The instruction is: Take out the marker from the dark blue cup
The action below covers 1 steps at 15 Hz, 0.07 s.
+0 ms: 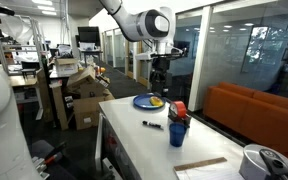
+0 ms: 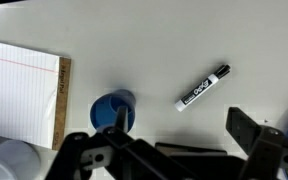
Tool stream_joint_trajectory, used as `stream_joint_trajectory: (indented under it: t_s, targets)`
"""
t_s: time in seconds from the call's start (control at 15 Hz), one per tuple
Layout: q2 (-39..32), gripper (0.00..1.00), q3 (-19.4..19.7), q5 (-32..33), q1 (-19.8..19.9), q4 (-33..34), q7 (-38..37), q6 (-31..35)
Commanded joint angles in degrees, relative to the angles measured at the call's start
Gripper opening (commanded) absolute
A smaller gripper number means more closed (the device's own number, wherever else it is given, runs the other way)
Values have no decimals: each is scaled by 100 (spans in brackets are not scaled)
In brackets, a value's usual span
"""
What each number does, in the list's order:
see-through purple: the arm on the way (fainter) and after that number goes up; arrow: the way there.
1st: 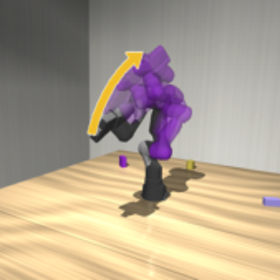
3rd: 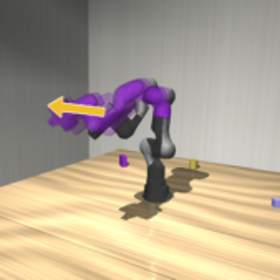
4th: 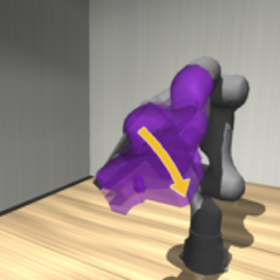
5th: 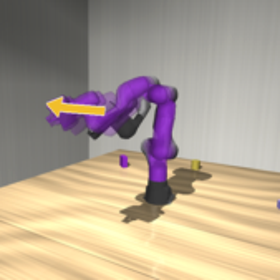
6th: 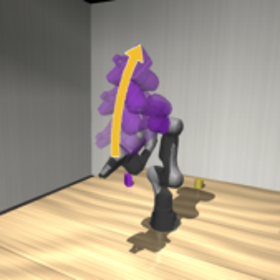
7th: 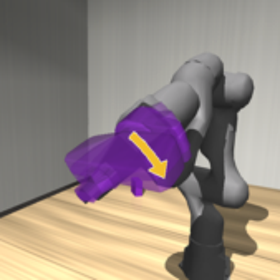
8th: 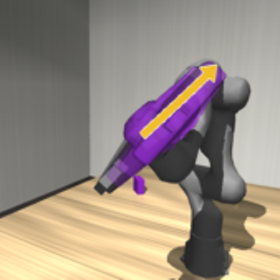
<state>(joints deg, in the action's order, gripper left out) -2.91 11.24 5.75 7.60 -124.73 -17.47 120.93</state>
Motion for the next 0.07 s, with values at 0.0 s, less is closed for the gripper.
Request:
stream_joint_trajectory:
  t_s: [0.0]
  targets:
    - [-1, 100, -56, 4, 53, 11, 2, -17]
